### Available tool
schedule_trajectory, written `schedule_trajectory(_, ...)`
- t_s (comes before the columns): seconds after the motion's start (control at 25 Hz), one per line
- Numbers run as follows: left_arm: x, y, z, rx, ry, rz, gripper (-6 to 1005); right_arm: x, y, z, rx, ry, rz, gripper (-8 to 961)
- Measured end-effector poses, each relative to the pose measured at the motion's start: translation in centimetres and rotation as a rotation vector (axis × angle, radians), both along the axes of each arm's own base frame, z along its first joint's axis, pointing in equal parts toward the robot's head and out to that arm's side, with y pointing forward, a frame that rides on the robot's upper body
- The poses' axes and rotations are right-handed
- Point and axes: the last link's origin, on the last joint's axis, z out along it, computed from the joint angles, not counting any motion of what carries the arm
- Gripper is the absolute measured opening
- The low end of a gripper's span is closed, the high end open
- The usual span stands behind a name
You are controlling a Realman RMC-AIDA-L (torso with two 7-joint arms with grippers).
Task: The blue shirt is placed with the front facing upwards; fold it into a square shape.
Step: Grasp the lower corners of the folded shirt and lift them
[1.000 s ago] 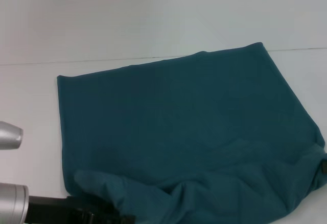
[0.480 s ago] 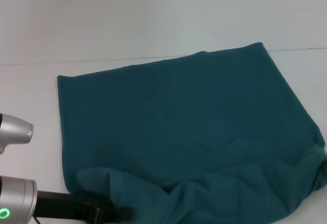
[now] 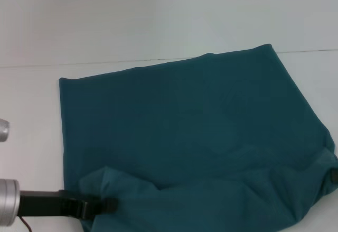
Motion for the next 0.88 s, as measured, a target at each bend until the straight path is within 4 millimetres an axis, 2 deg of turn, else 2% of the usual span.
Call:
schedule_trajectory(0.2, -0.5, 0.0, 0.8, 0.027, -0.007, 0.004, 34, -0.8, 0.0, -0.1, -0.008, 0.04, 0.03, 33)
schedule_trajectory(0.68, -3.3, -0.5, 5.5, 0.184, -0.057, 0.04, 33, -2.1, -0.2, -0.1, 0.001, 0.141, 0.069, 35)
schedule_trajectory(0.88, -4.0, -1.2, 6.8, 0.225, -0.082, 0.037, 33, -1.9, -0.6, 0.2, 0.039, 0.183, 0.058, 36)
